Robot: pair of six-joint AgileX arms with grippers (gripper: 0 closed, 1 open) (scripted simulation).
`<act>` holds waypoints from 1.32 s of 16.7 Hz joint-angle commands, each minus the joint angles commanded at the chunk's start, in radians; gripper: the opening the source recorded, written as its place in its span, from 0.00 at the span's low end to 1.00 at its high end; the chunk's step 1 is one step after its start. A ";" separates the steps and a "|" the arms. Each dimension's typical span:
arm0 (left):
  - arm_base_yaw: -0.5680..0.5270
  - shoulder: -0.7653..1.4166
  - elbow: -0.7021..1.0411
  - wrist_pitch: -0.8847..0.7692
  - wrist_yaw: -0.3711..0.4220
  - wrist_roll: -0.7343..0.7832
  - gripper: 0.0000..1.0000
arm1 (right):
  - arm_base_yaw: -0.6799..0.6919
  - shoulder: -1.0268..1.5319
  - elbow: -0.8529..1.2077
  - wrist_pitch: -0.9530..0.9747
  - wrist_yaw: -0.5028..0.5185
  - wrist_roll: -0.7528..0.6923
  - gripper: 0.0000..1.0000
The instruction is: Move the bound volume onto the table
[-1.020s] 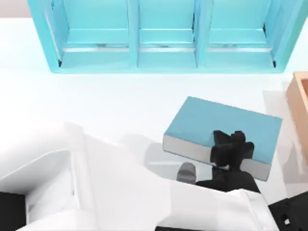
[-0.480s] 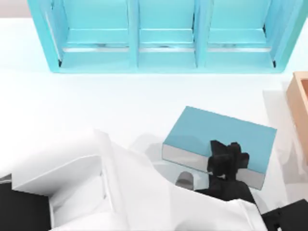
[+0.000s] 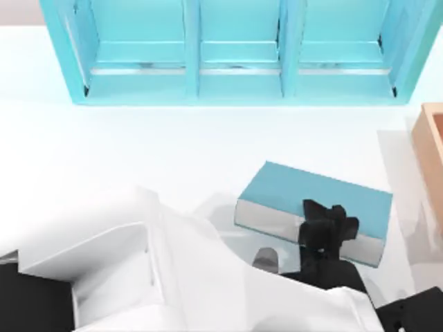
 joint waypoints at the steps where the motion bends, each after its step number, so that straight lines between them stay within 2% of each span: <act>1: 0.000 0.000 0.000 0.000 0.000 0.000 0.75 | 0.000 0.000 0.000 0.000 0.000 0.000 1.00; 4: 0.000 0.000 0.000 0.000 0.000 0.000 0.98 | 0.000 0.000 0.000 0.000 0.000 0.000 1.00; 5: 0.000 0.000 0.000 0.000 0.000 0.000 1.00 | 0.000 0.000 0.000 0.000 0.000 0.000 1.00; 16: -0.014 0.009 0.014 -0.033 0.001 -0.034 1.00 | 0.000 0.000 0.000 0.000 0.000 0.000 1.00; 19: -0.058 0.039 0.062 -0.159 0.006 -0.162 1.00 | 0.000 0.000 0.000 0.000 0.000 0.000 1.00; 22: -0.122 0.082 0.127 -0.378 0.018 -0.377 1.00 | 0.000 0.000 0.000 0.000 0.000 0.000 1.00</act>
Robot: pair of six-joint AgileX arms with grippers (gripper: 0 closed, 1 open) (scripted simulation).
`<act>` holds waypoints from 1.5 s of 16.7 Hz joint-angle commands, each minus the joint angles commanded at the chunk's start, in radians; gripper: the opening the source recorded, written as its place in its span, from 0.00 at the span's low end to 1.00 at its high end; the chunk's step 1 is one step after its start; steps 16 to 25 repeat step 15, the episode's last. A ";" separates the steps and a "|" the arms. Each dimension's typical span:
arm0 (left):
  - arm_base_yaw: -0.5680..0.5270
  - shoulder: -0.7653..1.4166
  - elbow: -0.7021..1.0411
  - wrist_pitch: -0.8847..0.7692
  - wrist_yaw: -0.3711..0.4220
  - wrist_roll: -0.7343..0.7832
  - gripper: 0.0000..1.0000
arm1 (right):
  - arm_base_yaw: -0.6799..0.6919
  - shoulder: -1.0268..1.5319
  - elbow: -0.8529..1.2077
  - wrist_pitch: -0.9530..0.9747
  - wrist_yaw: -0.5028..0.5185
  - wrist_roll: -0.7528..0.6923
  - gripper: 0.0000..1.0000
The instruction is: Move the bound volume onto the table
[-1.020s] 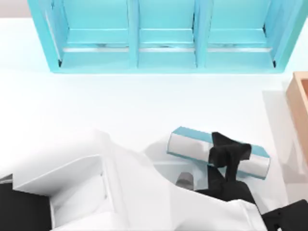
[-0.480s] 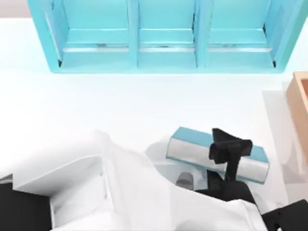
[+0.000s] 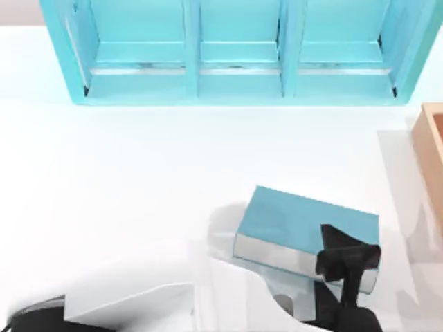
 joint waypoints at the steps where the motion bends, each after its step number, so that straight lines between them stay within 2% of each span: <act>1: -0.024 0.015 0.024 -0.091 0.006 -0.084 1.00 | 0.000 0.000 0.000 0.000 0.000 0.000 1.00; 7: -0.168 0.099 0.162 -0.664 0.046 -0.585 1.00 | 0.000 0.000 0.000 0.000 0.000 0.000 1.00; 11: -0.237 0.132 0.225 -0.901 0.069 -0.806 1.00 | 0.000 0.000 0.000 0.000 0.000 0.000 1.00; 14: -0.259 0.142 0.245 -0.966 0.076 -0.868 1.00 | 0.000 0.000 0.000 0.000 0.000 0.000 1.00; 25: -0.259 0.142 0.245 -0.967 0.076 -0.869 1.00 | 0.000 0.000 0.000 0.000 0.000 0.000 1.00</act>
